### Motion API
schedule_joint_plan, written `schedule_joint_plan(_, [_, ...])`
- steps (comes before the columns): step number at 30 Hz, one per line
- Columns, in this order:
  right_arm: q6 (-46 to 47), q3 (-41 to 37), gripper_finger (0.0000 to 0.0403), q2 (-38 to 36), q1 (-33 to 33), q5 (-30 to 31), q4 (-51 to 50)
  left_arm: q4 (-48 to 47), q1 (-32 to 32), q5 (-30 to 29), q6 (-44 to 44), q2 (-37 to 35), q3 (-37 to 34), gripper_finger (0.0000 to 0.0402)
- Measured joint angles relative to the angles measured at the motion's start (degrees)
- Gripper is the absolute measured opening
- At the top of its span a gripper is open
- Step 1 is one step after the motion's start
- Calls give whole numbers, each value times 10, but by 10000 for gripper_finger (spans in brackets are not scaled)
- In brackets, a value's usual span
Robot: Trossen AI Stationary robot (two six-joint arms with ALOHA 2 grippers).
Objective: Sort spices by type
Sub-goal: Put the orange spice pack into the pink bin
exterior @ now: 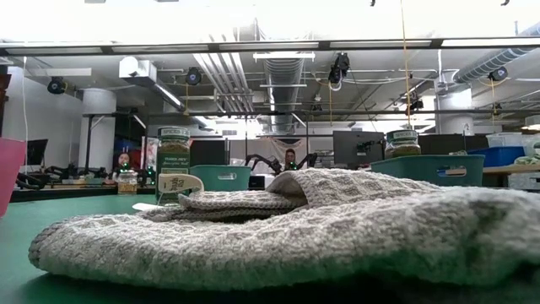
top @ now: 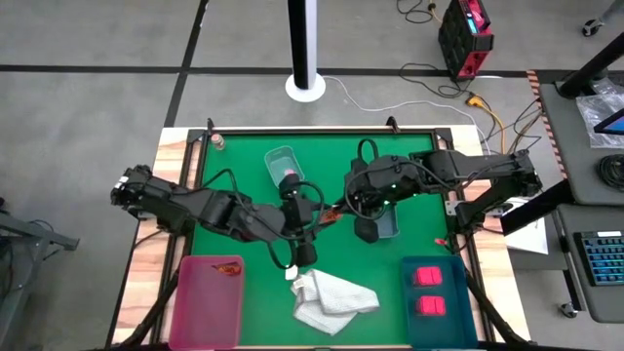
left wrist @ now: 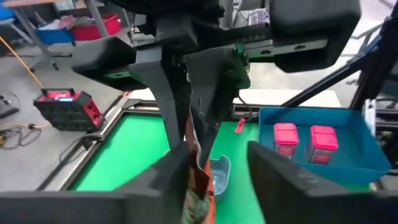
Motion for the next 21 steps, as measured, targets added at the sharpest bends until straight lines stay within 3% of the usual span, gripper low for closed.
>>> schedule_joint_plan(4, [-8,0,9,0,5,-2,-1,4,0,-2,10,2,0,40])
schedule_joint_plan(6, [-20,0,10,0,9,-2,-2,4,1,-1,10,0,0,12])
schedule_joint_plan(11, [-25,0,38,0,13,-9,-1,3,1,0,9,-13,0,2])
schedule_joint_plan(21, [-51,0,171,-3,12,-21,-28,3,-3,2,-27,-26,0,0])
